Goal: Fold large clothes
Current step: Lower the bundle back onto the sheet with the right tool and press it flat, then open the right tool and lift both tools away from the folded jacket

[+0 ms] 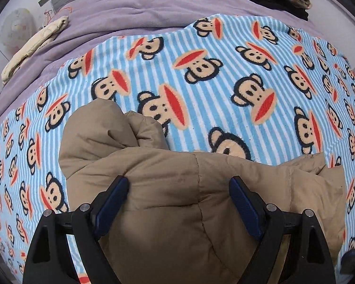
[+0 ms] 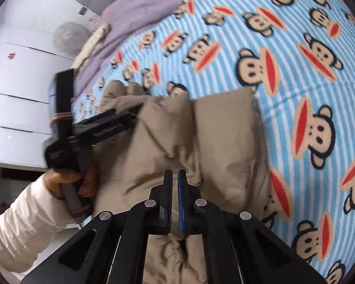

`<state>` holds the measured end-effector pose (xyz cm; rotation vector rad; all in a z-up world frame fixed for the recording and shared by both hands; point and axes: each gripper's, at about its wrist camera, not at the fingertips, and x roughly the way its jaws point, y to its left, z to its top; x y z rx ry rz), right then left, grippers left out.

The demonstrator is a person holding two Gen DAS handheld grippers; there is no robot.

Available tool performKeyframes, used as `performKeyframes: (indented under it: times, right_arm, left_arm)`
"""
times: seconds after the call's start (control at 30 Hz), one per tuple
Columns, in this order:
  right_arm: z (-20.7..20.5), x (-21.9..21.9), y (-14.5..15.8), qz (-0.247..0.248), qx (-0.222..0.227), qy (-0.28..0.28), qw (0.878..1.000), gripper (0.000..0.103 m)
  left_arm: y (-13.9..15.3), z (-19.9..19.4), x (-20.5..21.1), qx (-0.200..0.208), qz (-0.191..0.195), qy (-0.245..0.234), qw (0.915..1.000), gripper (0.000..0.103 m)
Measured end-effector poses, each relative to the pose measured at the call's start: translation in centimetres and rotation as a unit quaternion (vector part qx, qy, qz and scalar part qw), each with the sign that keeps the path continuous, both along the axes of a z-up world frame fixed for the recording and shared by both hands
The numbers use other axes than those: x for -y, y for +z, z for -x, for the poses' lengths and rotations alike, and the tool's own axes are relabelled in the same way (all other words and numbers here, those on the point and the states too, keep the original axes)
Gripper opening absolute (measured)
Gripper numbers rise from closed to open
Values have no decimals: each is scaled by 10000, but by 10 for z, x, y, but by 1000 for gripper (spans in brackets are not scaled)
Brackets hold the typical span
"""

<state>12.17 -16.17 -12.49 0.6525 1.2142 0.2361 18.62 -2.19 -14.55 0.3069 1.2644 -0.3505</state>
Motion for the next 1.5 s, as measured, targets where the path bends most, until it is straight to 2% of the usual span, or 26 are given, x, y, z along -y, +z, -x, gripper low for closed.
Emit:
performKeyframes:
  times: [0.07,0.17,0.27,0.5,0.63,0.9,1.0,1.37,1.43,1.5]
  right_arm:
    - [-2,-20,5,155,18,328,9993,5]
    - [7,-43,-13,581,-458,623,9953,5]
    - [20,-48,-30,531,-692,560,9946,4]
    - [24,-48,-46,635,-831,350,9939,4]
    - [29,-54,-32,790,-711,408,9935,4]
    - [67,-55,0,975,-632,372,9925,5]
    - [84,-63,9,1114,-633,510,9904,5]
    - [116,-71,9,1315,-867,331,9870,5]
    - [119,-72,9,1314,-887,230,9871,5]
    - [121,-73,10,1324,-901,157,9870,5]
  left_arm:
    - [2,0,-1,-7,-7,21,10000,88]
    - [12,2,-7,-56,59,99,9999,88]
    - [33,12,-18,-60,158,85,9998,88]
    - [73,65,-56,89,113,19,9999,87]
    - [87,104,-83,94,212,242,9994,88]
    - [78,162,-112,-159,164,523,9984,88]
    - [79,176,-119,-169,270,593,9977,97]
    - [80,196,-146,-313,622,807,9943,97]
    - [78,199,-149,-341,584,830,9942,103]
    - [77,202,-152,-343,542,818,9946,103]
